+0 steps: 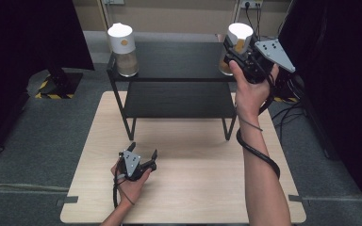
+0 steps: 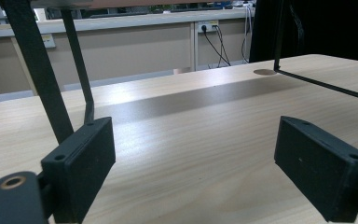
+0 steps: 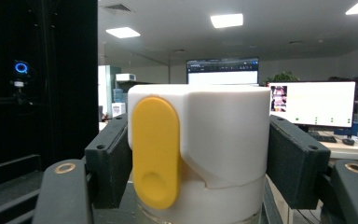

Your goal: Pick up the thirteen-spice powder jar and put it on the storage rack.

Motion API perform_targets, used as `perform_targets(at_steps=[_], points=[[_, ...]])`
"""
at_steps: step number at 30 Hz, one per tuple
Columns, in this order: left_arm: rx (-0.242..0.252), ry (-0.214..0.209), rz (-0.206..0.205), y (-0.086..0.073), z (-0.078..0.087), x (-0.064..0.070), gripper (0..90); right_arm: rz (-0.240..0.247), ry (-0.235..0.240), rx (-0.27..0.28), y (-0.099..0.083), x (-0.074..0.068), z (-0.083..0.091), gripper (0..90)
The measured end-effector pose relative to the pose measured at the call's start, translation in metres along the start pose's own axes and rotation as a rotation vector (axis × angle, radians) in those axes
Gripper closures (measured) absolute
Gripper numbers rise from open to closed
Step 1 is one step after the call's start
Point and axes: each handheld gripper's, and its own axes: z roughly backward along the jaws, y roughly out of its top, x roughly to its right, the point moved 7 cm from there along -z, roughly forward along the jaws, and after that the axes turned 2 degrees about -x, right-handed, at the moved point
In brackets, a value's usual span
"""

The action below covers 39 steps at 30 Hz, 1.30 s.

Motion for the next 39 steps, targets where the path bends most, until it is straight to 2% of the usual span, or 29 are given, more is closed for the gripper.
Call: perform_targets(at_steps=[15, 29, 33, 39], points=[[-0.001, -0.003, -0.002, 0.0, 0.0, 0.0, 12.3, -0.007, -0.02, -0.035, -0.003, 0.002, -0.02, 30.9], [-0.002, -0.004, -0.003, 0.0, 0.0, 0.0, 12.4, 0.007, -0.022, -0.048, -0.009, 0.003, -0.025, 30.8], [-0.002, -0.004, -0.009, 0.0, 0.0, 0.0, 12.4, -0.008, -0.024, -0.045, -0.01, 0.004, -0.025, 30.7], [-0.001, -0.004, -0.007, 0.0, 0.0, 0.0, 12.4, 0.0, -0.022, -0.051, -0.009, 0.003, -0.027, 30.7]])
